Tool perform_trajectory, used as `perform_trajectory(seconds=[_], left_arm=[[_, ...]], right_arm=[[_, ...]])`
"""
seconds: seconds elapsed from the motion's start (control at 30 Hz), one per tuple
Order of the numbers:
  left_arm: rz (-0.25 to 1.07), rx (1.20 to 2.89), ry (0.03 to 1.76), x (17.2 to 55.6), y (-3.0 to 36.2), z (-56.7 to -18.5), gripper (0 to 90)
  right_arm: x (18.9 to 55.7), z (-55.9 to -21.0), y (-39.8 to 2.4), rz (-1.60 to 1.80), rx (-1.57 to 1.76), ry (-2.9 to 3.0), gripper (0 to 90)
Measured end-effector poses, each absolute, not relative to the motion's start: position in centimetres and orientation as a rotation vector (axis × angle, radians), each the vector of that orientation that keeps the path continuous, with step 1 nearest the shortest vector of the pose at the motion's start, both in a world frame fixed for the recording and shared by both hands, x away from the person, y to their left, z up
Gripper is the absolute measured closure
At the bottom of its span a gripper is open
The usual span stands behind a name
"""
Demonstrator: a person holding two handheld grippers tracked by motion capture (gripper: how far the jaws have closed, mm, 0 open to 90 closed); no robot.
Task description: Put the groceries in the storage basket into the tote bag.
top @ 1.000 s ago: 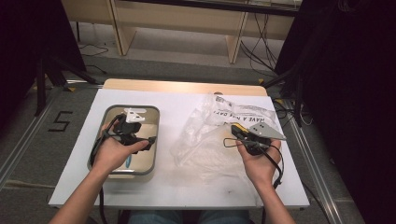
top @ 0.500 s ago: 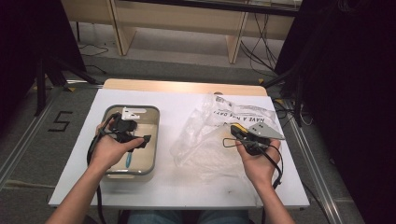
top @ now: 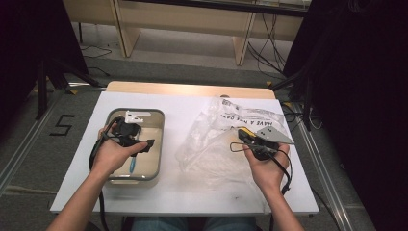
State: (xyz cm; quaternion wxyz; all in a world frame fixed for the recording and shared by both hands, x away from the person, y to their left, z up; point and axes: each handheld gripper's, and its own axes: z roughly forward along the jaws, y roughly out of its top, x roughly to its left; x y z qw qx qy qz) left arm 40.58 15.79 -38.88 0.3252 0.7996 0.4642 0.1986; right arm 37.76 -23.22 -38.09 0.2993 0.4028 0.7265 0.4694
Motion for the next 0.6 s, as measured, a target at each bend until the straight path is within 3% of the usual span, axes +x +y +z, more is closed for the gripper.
perform_trajectory(seconds=[0.6], left_arm=[[0.506,2.111,1.290,41.5,16.4,-40.0,32.2]], right_arm=[[37.6,-38.4,-23.4,1.240,1.074,1.941,90.0]])
